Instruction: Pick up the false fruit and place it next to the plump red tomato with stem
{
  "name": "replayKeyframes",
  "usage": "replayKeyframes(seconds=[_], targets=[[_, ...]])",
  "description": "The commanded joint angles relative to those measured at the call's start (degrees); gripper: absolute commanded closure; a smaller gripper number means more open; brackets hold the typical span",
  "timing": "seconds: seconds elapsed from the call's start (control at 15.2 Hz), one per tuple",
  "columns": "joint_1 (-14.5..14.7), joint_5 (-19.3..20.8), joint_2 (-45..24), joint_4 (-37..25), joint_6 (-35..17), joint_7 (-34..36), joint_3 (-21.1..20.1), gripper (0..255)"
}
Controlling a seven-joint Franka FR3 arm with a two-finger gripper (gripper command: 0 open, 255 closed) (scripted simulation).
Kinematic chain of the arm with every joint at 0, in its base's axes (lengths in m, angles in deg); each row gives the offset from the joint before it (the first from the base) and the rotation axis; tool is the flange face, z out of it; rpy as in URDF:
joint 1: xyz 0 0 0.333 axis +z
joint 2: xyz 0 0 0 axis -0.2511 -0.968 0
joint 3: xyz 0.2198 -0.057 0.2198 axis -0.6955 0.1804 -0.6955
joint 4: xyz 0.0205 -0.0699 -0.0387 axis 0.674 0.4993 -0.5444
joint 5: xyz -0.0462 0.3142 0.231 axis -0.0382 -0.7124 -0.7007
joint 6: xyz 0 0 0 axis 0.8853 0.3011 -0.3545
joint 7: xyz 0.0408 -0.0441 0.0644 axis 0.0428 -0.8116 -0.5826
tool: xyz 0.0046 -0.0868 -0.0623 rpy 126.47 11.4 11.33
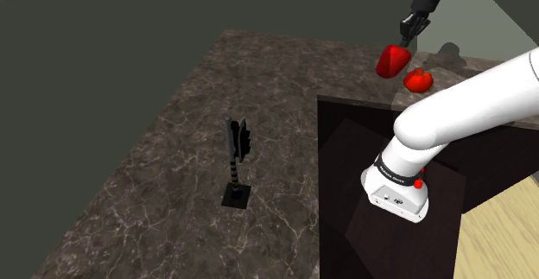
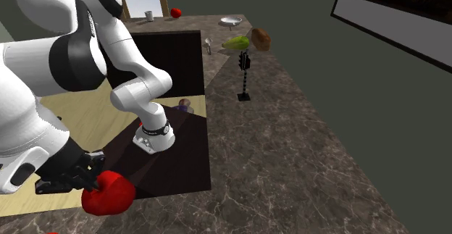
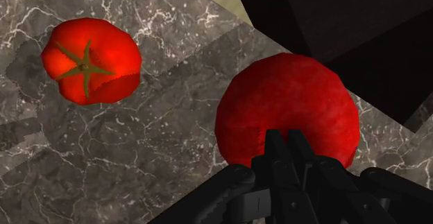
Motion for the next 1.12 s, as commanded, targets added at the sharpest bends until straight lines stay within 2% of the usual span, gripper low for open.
replayKeyframes(seconds=[0.0,1.06], targets=[[-0.1,0.2,-0.1,1.5,-1.6,0.1,0.3,255],[0.2,1.0,-3.5,10.2,-13.7,-0.5,4.1,255]])
